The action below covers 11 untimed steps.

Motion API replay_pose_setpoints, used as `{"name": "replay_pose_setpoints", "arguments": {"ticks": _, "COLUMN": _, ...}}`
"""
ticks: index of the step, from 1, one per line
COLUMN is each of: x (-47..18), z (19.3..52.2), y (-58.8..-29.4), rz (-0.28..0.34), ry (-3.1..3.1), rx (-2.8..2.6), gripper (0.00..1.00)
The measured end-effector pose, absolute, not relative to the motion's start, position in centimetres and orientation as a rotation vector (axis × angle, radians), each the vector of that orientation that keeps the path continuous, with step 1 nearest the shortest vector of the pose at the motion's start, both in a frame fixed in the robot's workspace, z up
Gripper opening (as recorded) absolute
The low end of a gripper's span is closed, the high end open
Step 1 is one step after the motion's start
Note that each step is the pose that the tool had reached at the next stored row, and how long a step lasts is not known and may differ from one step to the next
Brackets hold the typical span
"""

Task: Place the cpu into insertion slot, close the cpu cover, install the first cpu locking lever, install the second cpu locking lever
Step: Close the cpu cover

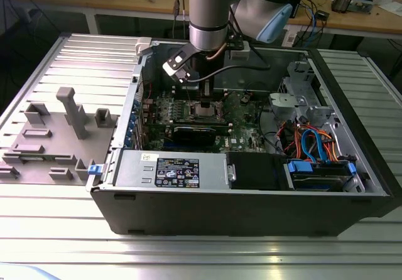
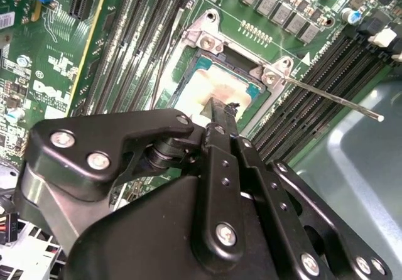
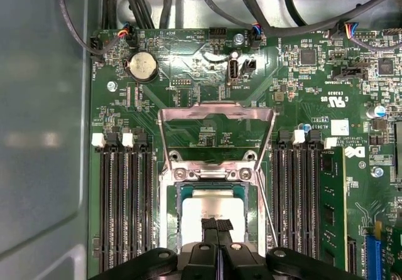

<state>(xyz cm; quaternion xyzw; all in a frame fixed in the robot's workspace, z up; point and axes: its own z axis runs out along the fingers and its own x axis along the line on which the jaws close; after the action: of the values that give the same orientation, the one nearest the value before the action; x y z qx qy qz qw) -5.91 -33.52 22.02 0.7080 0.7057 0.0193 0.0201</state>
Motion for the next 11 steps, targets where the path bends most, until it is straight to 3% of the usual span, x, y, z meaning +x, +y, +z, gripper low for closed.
{"name": "replay_pose_setpoints", "arguments": {"ticks": 11, "x": -5.7, "z": 22.34, "y": -33.57, "rz": 0.035, "ry": 2.244, "rx": 2.199, "gripper": 0.11}}
